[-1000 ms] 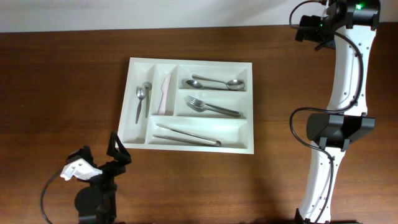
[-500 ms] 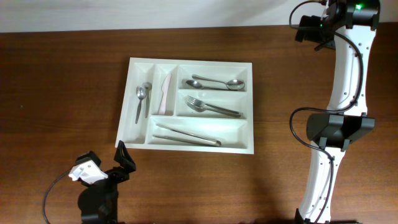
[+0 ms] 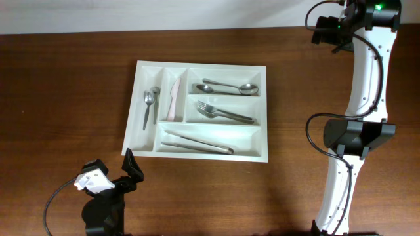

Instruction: Pack container

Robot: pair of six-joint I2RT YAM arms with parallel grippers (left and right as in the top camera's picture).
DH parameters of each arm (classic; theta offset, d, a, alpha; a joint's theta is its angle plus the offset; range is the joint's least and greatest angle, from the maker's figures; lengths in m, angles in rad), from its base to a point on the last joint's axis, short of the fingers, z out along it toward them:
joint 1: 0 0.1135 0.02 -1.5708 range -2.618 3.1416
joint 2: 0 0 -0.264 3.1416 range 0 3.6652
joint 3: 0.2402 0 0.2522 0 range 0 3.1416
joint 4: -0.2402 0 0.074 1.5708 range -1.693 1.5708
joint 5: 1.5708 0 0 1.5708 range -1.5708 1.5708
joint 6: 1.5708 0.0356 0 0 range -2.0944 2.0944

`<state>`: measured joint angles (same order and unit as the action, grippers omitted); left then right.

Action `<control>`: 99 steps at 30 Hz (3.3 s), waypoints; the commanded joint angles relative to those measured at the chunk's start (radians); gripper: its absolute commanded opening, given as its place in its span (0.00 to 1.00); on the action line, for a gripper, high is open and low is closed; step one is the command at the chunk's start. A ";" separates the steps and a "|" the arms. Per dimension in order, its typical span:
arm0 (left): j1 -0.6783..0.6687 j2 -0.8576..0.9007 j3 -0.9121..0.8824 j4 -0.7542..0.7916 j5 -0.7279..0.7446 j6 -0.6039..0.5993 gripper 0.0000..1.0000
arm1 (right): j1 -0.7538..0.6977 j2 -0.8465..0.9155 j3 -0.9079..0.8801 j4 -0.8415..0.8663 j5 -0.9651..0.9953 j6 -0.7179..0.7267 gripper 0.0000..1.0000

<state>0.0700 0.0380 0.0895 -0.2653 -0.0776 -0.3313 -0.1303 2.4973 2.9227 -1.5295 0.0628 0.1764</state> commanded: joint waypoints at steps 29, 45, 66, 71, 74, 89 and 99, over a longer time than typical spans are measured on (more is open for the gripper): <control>0.006 -0.011 -0.008 0.003 0.011 0.023 0.99 | 0.032 -0.770 -0.565 0.187 -0.010 0.001 0.99; 0.006 -0.011 -0.008 0.003 0.011 0.023 0.99 | 0.034 -1.782 -1.945 1.017 -0.117 -0.003 0.99; 0.006 -0.011 -0.008 0.003 0.011 0.023 0.99 | 0.124 -2.402 -2.728 1.211 -0.131 -0.014 0.99; 0.006 -0.011 -0.008 0.003 0.011 0.023 0.99 | 0.124 -2.459 -2.785 1.209 -0.130 -0.015 0.99; 0.006 -0.011 -0.008 0.003 0.011 0.023 0.99 | 0.124 -2.488 -2.824 1.209 -0.130 -0.015 0.99; 0.006 -0.011 -0.008 0.003 0.011 0.023 0.99 | 0.145 -2.493 -2.826 1.209 -0.182 -0.076 0.99; 0.006 -0.011 -0.008 0.003 0.011 0.023 0.99 | 0.142 -2.494 -2.826 1.212 -0.187 -0.124 0.99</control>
<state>0.0700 0.0360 0.0868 -0.2649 -0.0776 -0.3283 0.0113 0.0154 0.1055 -0.3206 -0.1062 0.0696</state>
